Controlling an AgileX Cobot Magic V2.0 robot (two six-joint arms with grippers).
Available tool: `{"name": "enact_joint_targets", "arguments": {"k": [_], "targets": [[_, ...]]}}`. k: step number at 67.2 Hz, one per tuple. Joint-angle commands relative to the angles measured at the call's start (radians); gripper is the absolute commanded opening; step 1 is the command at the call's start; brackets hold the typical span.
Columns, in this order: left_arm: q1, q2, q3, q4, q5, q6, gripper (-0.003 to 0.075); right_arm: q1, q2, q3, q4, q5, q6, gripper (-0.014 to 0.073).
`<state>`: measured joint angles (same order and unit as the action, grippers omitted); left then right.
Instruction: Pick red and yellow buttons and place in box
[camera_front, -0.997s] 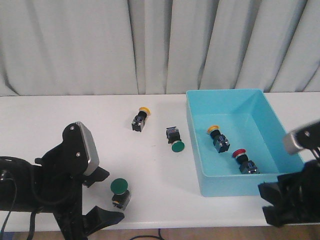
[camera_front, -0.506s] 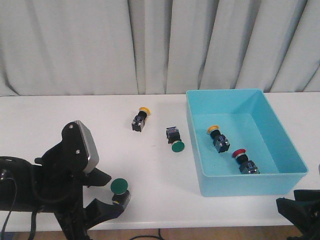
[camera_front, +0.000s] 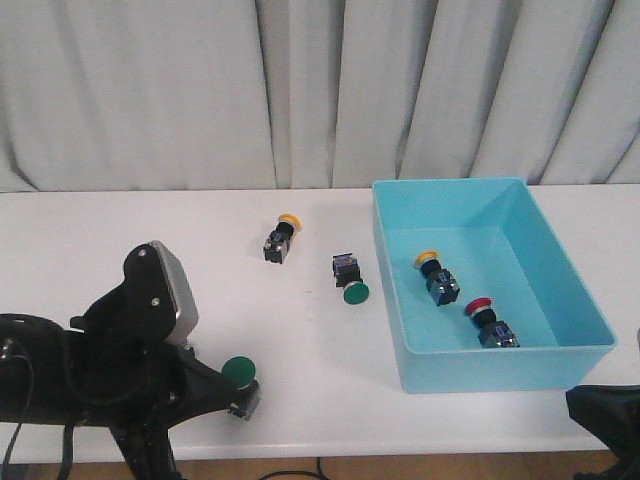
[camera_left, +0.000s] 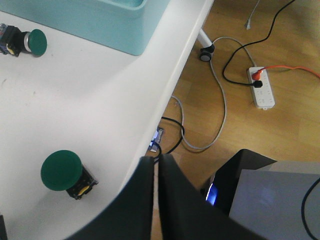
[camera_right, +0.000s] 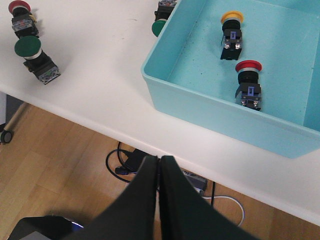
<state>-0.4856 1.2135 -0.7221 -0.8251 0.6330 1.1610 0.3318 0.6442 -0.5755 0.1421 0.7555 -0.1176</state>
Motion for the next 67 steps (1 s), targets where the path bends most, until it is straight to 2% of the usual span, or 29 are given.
{"name": "enact_joint_targets", "arguments": {"k": [1, 58, 64, 67], "targets": [[-0.003, -0.016, -0.025, -0.060, -0.011, -0.012, -0.0008, 0.000, 0.001, -0.025, 0.005, -0.058, 0.000, -0.0008], [-0.003, -0.022, -0.025, -0.048, -0.011, -0.011, -0.0008, 0.000, 0.001, -0.025, 0.005, -0.027, -0.001, -0.0007], [-0.003, -0.036, -0.025, -0.021, -0.056, -0.015, -0.0008, 0.000, 0.001, -0.025, 0.005, -0.027, -0.001, -0.0007], [-0.003, -0.052, -0.025, -0.021, -0.102, -0.069, -0.0008, 0.000, 0.001, -0.025, 0.005, -0.027, -0.001, -0.0007]]}}
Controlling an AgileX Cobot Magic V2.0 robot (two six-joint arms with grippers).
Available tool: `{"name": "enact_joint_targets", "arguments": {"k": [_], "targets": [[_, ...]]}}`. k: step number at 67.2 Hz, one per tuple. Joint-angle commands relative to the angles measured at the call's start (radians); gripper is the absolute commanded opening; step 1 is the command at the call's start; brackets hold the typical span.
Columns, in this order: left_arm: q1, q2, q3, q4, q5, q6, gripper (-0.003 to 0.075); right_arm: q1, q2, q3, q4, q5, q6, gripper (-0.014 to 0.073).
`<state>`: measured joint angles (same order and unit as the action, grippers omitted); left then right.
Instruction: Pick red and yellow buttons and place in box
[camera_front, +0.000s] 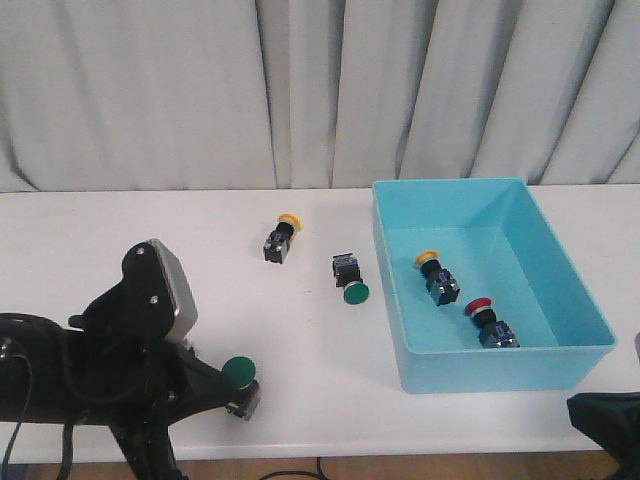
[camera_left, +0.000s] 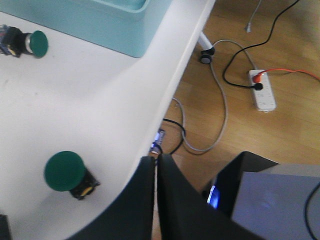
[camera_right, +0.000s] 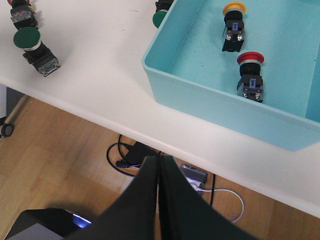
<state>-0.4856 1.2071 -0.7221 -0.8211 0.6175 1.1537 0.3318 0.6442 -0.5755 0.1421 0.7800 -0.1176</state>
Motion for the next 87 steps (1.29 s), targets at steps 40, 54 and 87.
{"name": "enact_joint_targets", "arguments": {"k": [40, 54, 87], "targets": [[0.368, -0.756, 0.409, 0.808, -0.529, -1.134, -0.0008, 0.000, 0.001, -0.025, 0.005, -0.051, -0.001, -0.0007], [0.474, -1.024, 0.574, 0.812, -0.530, -1.154, -0.0008, 0.000, 0.001, -0.025, 0.005, -0.051, -0.001, -0.0007], [0.499, -1.235, 0.776, 0.813, -0.643, -1.279, -0.0008, 0.000, 0.001, -0.025, 0.005, -0.043, -0.001, -0.0007]]}}
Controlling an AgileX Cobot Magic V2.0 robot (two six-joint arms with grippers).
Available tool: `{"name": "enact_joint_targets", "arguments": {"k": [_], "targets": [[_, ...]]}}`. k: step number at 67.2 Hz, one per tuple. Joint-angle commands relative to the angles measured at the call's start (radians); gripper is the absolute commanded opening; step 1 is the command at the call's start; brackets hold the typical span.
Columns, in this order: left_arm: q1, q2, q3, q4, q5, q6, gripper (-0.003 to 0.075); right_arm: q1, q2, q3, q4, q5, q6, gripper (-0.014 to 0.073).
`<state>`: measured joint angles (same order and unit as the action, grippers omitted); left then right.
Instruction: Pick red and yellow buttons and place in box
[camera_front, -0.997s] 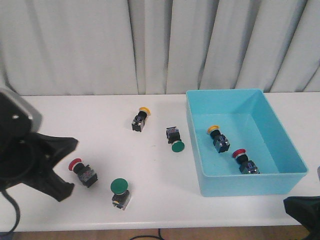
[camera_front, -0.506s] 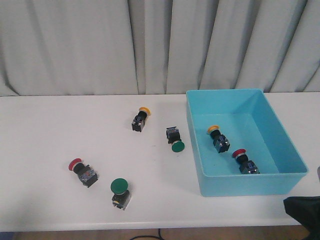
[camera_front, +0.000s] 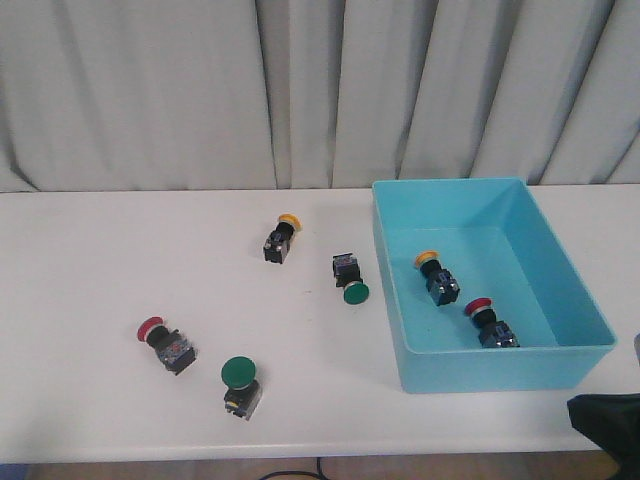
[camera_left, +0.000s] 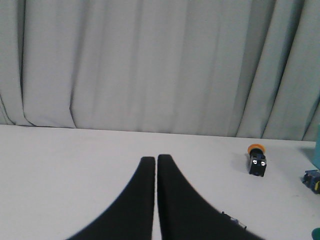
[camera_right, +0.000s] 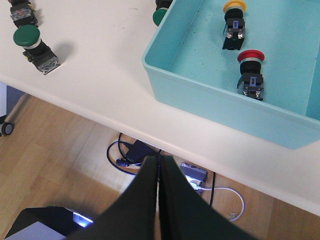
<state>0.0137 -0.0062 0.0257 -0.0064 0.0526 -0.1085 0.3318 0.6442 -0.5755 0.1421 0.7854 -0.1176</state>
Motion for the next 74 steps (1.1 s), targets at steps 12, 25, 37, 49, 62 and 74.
{"name": "enact_joint_targets", "arguments": {"k": [12, 25, 37, 49, 62, 74], "targets": [[0.001, -0.023, 0.029, -0.001, -0.077, -0.024, -0.0008, 0.000, 0.001, -0.025, 0.005, -0.047, -0.001, -0.0007], [0.001, -0.023, 0.029, -0.001, -0.073, -0.011, -0.0008, 0.000, 0.001, -0.025, 0.005, -0.047, -0.001, -0.0007], [0.001, -0.023, 0.029, 0.000, -0.063, 0.074, -0.0008, 0.000, 0.001, -0.025, 0.005, -0.047, -0.001, -0.0007], [0.001, -0.023, 0.029, -0.001, -0.063, 0.074, -0.0008, 0.000, 0.001, -0.025, 0.005, -0.047, -0.001, -0.0007], [0.001, -0.023, 0.029, -0.001, -0.063, 0.074, -0.0008, 0.000, 0.001, -0.025, 0.005, -0.047, -0.001, -0.0007], [0.001, -0.021, 0.028, -0.001, -0.062, 0.084, -0.0008, 0.000, 0.001, -0.025, 0.005, -0.047, -0.001, -0.0007]]}}
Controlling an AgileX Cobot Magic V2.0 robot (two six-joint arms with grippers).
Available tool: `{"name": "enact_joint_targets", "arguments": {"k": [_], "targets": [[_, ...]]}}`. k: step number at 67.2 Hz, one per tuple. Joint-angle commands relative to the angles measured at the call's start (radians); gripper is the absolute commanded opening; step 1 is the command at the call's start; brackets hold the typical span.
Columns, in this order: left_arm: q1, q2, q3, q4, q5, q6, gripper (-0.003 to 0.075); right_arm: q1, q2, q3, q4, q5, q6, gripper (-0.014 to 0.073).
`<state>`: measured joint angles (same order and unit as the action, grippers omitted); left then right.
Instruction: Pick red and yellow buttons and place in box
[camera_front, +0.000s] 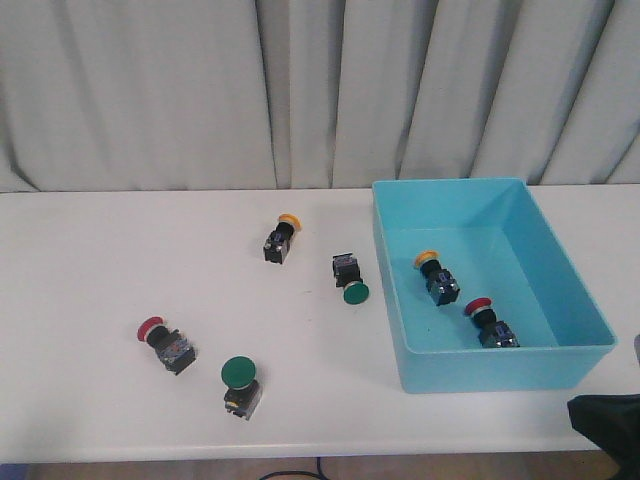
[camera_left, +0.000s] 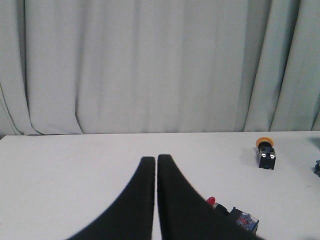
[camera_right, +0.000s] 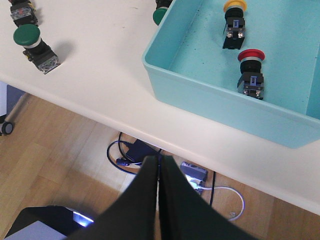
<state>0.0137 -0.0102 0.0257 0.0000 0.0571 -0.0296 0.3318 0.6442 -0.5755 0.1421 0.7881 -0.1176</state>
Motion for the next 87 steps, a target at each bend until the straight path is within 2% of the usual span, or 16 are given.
{"name": "enact_joint_targets", "arguments": {"k": [1, 48, 53, 61, 72, 80, 87], "targets": [[0.001, -0.017, 0.028, -0.007, -0.066, 0.005, -0.0008, 0.000, 0.001, -0.025, 0.005, -0.049, -0.001, -0.0007], [0.001, -0.016, 0.028, -0.007, -0.065, 0.005, -0.0008, 0.000, 0.001, -0.025, 0.005, -0.049, -0.001, -0.0007], [0.001, -0.016, 0.028, -0.007, -0.065, 0.005, -0.0008, -0.008, -0.023, -0.021, -0.039, -0.065, -0.030, -0.0007], [0.001, -0.016, 0.028, -0.007, -0.065, 0.005, -0.0008, -0.116, -0.127, 0.057, -0.051, -0.232, -0.067, -0.0007], [0.001, -0.016, 0.028, -0.007, -0.065, 0.005, -0.0008, -0.245, -0.347, 0.281, -0.040, -0.527, -0.081, -0.0007], [0.001, -0.016, 0.028, -0.007, -0.065, 0.005, -0.0008, -0.274, -0.495, 0.437, -0.013, -0.667, -0.081, -0.0007], [0.001, -0.016, 0.028, -0.007, -0.065, 0.005, -0.0008, -0.275, -0.593, 0.547, -0.007, -0.731, -0.081, -0.0007]]}}
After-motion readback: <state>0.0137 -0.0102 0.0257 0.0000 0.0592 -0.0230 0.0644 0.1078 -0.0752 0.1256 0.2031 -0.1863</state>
